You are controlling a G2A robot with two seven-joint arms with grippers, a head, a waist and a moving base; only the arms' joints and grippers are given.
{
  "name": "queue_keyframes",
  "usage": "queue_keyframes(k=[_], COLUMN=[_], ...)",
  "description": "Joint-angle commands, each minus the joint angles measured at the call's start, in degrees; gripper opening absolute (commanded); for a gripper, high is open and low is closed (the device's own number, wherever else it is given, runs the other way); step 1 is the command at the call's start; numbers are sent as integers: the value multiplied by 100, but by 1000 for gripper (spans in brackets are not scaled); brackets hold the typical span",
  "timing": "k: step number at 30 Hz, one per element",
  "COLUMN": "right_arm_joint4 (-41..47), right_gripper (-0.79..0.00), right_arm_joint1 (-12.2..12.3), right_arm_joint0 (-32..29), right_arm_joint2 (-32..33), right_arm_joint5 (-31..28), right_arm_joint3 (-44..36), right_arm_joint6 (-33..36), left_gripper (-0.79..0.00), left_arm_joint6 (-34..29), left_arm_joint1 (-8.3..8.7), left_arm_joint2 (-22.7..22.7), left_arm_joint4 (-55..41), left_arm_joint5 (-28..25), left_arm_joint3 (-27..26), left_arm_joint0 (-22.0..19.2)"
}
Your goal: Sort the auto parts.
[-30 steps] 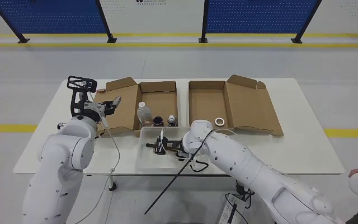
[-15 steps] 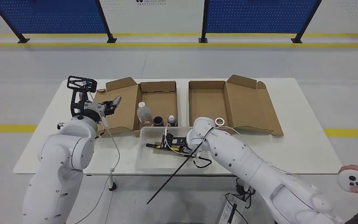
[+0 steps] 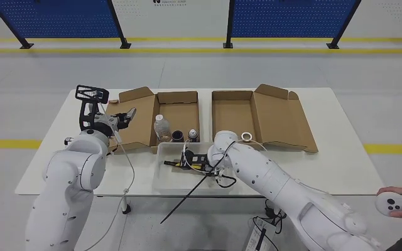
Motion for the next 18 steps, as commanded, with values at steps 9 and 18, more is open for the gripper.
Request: queue_keyframes(k=[9, 18], right_arm_joint4=[43, 34], right_gripper=[-785, -785], right_arm_joint1=[-94, -25], right_arm_joint0=[51, -21], right_arm_joint2=[-34, 122], right_arm_joint5=[-53, -37], right_arm_joint3=[162, -122], right_arm_joint6=[-36, 13], left_gripper=[0, 0], left_arm_joint6=[0, 0], left_arm_joint1=[0, 0], left_arm_joint2=[0, 0], left_arm_joint4=[0, 0], left_arm_joint5=[0, 0], left_arm_joint3=[0, 0], left_arm_joint0=[0, 0])
